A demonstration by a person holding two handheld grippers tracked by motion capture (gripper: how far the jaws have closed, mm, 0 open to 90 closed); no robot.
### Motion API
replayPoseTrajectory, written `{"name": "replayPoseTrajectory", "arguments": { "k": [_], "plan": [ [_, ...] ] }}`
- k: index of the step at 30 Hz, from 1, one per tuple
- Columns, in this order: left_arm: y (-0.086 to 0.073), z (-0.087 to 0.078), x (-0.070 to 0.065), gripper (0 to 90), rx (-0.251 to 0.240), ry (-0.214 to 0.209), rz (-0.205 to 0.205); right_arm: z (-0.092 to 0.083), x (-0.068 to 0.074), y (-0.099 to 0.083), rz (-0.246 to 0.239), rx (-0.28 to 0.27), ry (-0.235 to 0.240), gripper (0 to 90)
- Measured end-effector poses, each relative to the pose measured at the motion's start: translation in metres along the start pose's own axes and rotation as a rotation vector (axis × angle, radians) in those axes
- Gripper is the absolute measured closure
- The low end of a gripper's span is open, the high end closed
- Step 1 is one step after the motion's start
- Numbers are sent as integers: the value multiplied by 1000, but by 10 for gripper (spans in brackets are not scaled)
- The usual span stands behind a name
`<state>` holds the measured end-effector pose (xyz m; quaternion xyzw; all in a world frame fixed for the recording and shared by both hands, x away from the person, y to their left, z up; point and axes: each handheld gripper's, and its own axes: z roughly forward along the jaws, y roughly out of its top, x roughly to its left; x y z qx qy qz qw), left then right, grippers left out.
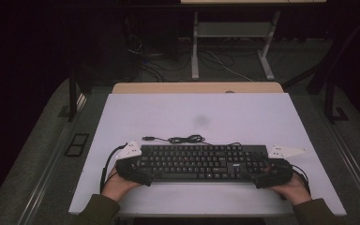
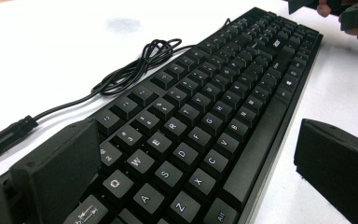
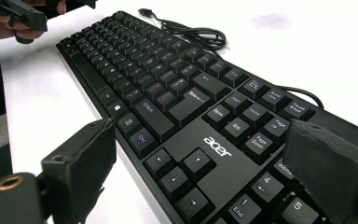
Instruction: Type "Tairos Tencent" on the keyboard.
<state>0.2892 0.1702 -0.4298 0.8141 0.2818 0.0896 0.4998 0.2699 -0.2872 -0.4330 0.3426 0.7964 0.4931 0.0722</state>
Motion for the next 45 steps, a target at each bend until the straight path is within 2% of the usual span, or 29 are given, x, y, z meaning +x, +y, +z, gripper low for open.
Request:
{"name": "replayPoseTrajectory", "arguments": {
  "k": [7,26,41,43,45],
  "plan": [
    [1,-2,1,0,-18,11,-16,1,-1,2,6,-8,15,92],
    [0,-5,-2,0,-13,16,-11,11,8,17,-6,-9,71,97],
    [0,-2,-3,0,-11,9,-11,19,7,23,27,-9,85,96],
    [0,-2,-3,0,-7,8,-9,20,9,23,18,-21,64,96],
    [0,-1,-3,0,-6,7,-9,20,9,24,20,-22,65,96]
  ]
}}
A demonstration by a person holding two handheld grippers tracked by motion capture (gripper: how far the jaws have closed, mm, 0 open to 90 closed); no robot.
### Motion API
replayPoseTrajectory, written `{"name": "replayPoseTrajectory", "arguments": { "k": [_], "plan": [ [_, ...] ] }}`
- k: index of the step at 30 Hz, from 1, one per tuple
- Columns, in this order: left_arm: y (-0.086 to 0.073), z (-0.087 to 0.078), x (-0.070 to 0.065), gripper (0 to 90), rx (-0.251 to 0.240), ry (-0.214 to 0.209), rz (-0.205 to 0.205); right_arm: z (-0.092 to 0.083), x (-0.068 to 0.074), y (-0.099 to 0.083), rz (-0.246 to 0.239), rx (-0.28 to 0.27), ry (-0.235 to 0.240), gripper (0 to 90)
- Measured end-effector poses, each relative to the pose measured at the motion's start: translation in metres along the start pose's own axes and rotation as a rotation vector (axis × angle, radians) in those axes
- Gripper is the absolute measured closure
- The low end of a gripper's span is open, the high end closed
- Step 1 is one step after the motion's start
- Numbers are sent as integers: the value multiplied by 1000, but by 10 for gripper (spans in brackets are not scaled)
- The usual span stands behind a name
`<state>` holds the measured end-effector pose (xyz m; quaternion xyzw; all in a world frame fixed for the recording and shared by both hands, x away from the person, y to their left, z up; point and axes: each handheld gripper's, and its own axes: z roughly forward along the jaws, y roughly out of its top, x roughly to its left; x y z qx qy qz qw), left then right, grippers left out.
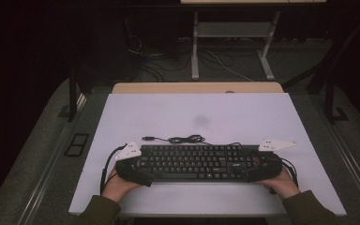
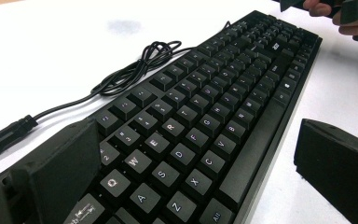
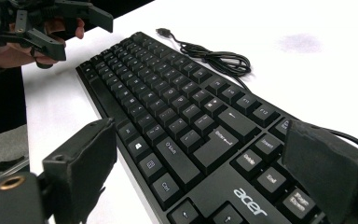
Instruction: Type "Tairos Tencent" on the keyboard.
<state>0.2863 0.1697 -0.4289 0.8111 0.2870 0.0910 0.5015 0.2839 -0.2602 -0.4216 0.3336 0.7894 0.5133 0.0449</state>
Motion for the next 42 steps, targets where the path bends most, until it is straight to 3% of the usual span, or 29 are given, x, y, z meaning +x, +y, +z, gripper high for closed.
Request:
{"name": "replayPoseTrajectory", "arguments": {
  "k": [10,22,42],
  "plan": [
    [0,0,1,0,-5,0,-6,8,1,5,-6,-10,7,96],
    [0,0,1,0,-4,-2,-5,21,5,8,-29,23,51,150],
    [1,0,2,0,-6,-3,-6,41,9,17,-42,38,65,158]
  ]
}}
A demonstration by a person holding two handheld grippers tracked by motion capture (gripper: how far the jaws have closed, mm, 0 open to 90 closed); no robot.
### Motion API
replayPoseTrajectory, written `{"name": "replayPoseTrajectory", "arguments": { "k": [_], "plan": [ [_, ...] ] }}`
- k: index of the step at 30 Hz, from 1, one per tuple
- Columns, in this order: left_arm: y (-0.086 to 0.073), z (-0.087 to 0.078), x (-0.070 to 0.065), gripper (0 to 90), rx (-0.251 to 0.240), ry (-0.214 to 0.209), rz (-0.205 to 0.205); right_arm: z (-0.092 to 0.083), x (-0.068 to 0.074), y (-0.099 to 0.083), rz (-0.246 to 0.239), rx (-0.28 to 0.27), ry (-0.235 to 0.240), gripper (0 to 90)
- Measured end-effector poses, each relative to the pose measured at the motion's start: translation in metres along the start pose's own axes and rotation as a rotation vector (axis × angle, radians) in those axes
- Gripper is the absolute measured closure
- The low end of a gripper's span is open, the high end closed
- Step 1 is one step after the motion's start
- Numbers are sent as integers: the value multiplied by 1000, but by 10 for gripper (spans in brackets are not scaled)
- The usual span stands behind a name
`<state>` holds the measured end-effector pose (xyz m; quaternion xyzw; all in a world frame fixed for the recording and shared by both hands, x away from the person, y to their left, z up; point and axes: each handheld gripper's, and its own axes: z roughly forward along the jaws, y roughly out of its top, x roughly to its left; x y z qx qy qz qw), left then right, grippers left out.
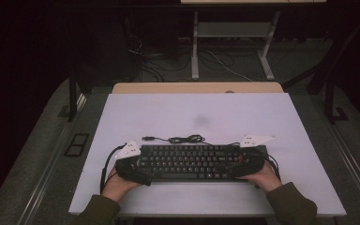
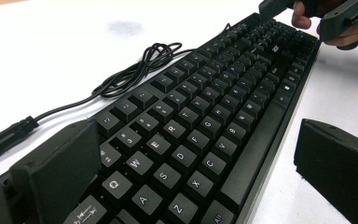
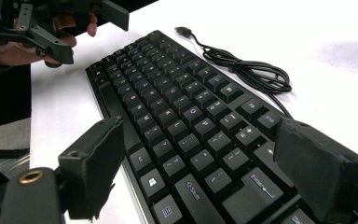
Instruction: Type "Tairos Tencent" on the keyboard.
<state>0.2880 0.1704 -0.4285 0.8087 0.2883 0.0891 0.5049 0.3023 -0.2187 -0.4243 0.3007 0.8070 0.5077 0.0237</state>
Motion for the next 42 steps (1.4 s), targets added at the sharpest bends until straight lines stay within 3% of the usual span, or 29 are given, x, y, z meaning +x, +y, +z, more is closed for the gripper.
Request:
{"name": "replayPoseTrajectory", "arguments": {
  "k": [13,21,22,23,24,25,31,35,42],
  "plan": [
    [0,1,0,0,-1,-1,3,12,2,8,-18,13,21,239],
    [0,1,-1,0,2,-1,4,14,0,6,-22,41,17,453],
    [0,0,0,0,1,0,3,14,0,5,-29,53,10,530],
    [0,0,0,0,0,0,4,14,0,5,-29,53,10,530],
    [0,0,0,0,0,1,3,14,-1,4,-31,64,10,602],
    [0,0,0,0,1,2,4,14,-1,4,-31,64,10,602],
    [-1,1,0,0,7,6,5,12,-2,3,-49,91,13,816],
    [-1,0,0,0,8,8,5,13,-1,1,-61,119,22,884],
    [0,0,0,0,6,8,5,17,1,-2,-82,169,21,892]
  ]
}}
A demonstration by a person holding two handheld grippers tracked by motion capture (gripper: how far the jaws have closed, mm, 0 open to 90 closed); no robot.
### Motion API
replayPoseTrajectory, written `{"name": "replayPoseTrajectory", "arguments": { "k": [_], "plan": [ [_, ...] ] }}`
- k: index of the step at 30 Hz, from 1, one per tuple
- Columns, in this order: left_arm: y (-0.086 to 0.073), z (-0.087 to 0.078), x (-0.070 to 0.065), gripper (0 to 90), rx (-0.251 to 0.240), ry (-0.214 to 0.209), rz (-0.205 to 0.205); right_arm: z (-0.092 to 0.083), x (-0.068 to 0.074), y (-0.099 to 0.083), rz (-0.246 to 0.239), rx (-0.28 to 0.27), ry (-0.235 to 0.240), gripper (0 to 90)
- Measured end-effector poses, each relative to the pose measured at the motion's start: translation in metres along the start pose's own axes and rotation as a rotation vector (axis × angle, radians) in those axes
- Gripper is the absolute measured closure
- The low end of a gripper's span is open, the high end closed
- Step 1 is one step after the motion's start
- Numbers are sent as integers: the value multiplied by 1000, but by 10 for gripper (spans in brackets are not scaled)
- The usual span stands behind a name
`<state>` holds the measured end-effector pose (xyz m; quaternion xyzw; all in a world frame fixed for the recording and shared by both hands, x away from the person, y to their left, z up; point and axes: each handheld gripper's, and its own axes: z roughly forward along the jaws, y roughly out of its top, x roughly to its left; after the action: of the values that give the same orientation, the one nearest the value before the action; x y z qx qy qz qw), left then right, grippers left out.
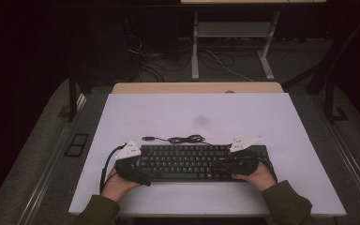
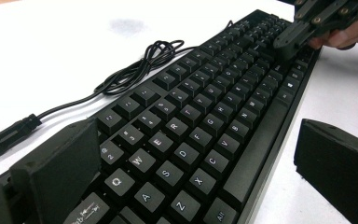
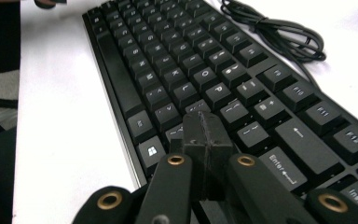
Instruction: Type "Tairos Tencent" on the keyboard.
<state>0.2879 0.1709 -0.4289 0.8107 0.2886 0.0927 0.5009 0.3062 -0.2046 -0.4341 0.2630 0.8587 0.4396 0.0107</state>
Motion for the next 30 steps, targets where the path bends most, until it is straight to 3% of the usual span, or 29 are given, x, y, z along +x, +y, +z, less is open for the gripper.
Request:
{"name": "replayPoseTrajectory", "arguments": {
  "k": [8,30],
  "plan": [
    [0,0,0,0,0,3,-1,4,2,-2,-24,46,-19,892],
    [10,9,-3,23,10,18,-5,6,2,-6,-29,53,-18,893]
  ]
}}
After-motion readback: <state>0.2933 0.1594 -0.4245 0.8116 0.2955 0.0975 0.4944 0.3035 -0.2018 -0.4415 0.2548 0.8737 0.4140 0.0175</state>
